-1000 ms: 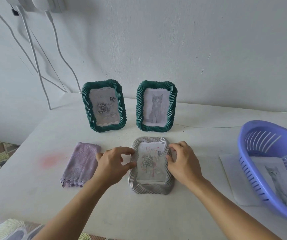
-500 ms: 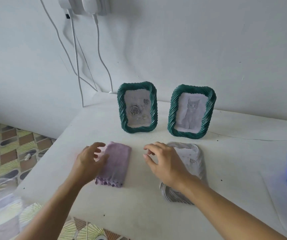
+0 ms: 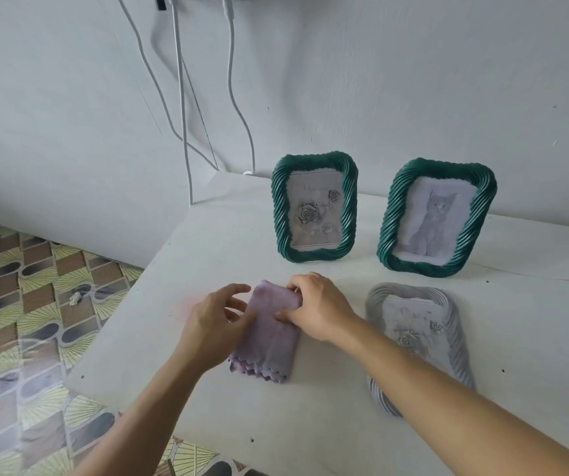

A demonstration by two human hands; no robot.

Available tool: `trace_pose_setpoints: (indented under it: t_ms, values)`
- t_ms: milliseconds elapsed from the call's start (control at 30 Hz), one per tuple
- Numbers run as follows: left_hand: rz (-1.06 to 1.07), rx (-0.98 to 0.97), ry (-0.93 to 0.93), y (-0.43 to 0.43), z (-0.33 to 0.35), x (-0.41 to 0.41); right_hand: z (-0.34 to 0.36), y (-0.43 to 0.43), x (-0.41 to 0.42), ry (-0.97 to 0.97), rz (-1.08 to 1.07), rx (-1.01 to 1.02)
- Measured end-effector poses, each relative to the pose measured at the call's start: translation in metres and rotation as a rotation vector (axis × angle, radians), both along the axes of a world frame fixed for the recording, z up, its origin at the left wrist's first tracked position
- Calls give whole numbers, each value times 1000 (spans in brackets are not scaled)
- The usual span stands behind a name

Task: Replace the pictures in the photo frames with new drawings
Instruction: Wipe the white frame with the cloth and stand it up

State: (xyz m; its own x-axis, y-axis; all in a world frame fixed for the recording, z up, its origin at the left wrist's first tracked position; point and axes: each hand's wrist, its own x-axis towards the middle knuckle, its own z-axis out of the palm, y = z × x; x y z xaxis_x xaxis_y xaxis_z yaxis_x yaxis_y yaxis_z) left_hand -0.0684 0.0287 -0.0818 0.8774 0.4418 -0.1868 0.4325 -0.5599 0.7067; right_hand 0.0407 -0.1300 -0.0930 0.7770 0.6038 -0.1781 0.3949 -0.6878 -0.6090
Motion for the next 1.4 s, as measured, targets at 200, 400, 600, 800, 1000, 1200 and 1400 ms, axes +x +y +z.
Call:
trace_pose_setpoints:
  t_ms: [200,400,600,800,1000,1200,1400]
  values:
    - [-38,-260,-21,-7,10,11,5,-19,-7,147,-72,300]
    - [-182,-662,-36,-35,21,31,25,-65,-14,694,-484,838]
    - [-355,-332,-72,-82,10,51,39,-130,-6,396,-686,870]
    - [-792,254,-116,-113,-13,48,51,-183,3,-247,-485,650]
    - [-892,401,14,-123,-14,40,28,-198,15,-770,-305,269]
    - [-880,482,-22,-127,-18,23,-10,-193,-5,-736,-110,39]
    - [-873,578,-76,-131,-28,9,-21,-202,-19,-655,-1,-24]
